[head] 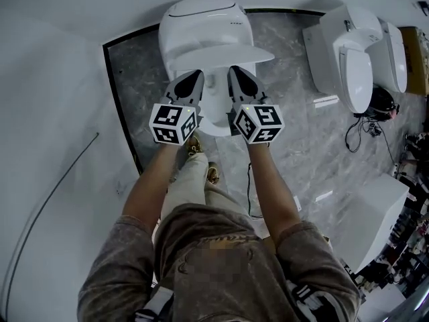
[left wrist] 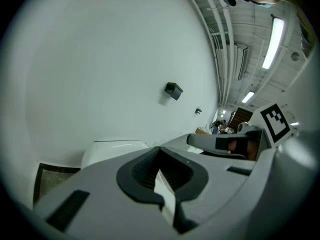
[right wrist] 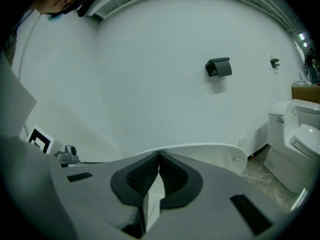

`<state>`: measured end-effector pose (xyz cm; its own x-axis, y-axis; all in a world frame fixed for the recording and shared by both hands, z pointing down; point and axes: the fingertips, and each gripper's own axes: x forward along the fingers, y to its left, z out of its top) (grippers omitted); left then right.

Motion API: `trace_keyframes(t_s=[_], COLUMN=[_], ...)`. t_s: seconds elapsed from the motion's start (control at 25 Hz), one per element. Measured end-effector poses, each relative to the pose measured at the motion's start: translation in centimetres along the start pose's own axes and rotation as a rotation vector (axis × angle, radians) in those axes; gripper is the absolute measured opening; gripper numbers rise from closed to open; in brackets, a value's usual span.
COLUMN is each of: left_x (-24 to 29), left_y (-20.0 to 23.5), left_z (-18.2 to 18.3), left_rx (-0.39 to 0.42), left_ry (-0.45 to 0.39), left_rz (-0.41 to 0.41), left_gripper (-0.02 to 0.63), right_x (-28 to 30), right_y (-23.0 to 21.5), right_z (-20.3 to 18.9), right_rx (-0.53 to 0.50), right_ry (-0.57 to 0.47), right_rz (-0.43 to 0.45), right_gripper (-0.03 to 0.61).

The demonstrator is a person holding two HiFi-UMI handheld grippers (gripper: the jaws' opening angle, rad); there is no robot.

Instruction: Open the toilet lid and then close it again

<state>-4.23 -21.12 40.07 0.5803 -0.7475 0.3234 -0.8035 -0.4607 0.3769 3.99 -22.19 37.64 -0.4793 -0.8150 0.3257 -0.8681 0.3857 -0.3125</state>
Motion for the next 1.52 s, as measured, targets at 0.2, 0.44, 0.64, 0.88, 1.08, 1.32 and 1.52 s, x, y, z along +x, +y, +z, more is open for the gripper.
trace_keyframes(t_s=[0.2,0.44,0.64,0.88,1.08,1.32,1.52], left_x=[2.4,4.4,5.5,5.5,4.9,4.6,5.9], left_y=[2.5,4.5,5.9,5.9,5.4,4.9,6.2], left_z=[3.3,5.5,6.7,8.3,9.4,10.4,9.6], left_rx=[0.019,0.016,0.014,0.030,0.052,0.073,0.129], left_ry=[0.006,0.017,0.022,-0.012,-0.028,-0.034,0.011], left_rz=[-0.006,-0.007,0.008,0.011,-0.003,-0.013,0.012], left_gripper=[0.008,0.008,0.008,0.008,0.009,0.183,0.186], right_x=[3.8,6.8,8.3,8.6,8.2,6.9,6.5], right_y=[0.0,0.1,0.2,-0.2,0.1,0.7,0.9], right_z=[3.4,5.0,5.4,6.3,7.1,8.4,7.4], right_rx=[-0.006,-0.013,-0.023,-0.029,-0.034,-0.026,-0.004], right_ry=[-0.019,-0.008,0.008,0.003,-0.010,-0.049,-0.033], right_rz=[0.009,0.021,0.029,0.029,0.023,0.025,0.045], right_gripper=[0.026,0.026,0.026,0.026,0.026,0.044,0.110])
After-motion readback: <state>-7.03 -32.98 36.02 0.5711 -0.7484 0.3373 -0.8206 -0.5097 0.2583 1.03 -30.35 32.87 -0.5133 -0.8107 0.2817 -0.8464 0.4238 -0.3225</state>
